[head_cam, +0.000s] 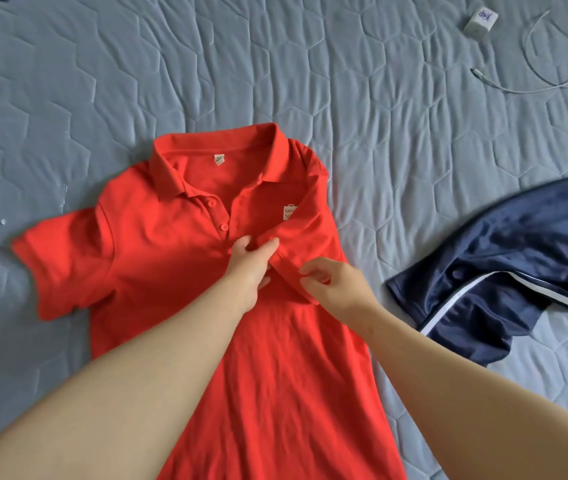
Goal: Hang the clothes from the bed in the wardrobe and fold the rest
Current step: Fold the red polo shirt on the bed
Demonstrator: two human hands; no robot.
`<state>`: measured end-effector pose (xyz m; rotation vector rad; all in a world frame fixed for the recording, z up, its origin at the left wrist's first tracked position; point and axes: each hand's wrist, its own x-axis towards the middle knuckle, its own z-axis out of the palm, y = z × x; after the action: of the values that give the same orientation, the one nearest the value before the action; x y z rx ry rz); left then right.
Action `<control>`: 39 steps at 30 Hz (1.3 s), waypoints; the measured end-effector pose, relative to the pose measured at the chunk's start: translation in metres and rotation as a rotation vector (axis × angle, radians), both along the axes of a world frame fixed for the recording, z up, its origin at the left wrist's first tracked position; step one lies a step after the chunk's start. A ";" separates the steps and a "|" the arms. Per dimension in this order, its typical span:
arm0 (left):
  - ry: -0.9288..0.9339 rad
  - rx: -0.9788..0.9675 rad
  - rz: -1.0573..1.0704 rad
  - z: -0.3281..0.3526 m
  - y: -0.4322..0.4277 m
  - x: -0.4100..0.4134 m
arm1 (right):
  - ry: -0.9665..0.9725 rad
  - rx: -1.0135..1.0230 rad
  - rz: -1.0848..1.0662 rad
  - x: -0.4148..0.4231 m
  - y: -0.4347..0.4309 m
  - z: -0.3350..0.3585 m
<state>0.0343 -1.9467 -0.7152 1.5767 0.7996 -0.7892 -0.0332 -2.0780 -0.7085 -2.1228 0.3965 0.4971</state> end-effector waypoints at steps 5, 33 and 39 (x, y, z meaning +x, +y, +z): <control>0.002 0.130 0.004 -0.003 -0.016 0.006 | -0.020 0.003 -0.059 -0.009 -0.002 -0.007; -0.124 0.338 -0.101 -0.030 0.031 -0.028 | 0.288 0.157 -1.136 -0.007 0.034 -0.019; -0.111 0.318 -0.049 -0.021 0.070 -0.031 | 0.184 -0.048 -0.925 -0.006 0.049 -0.006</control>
<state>0.0030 -1.8766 -0.7366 1.9118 0.8383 -0.6241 -0.0397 -2.0290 -0.7146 -1.6901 1.4040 0.1285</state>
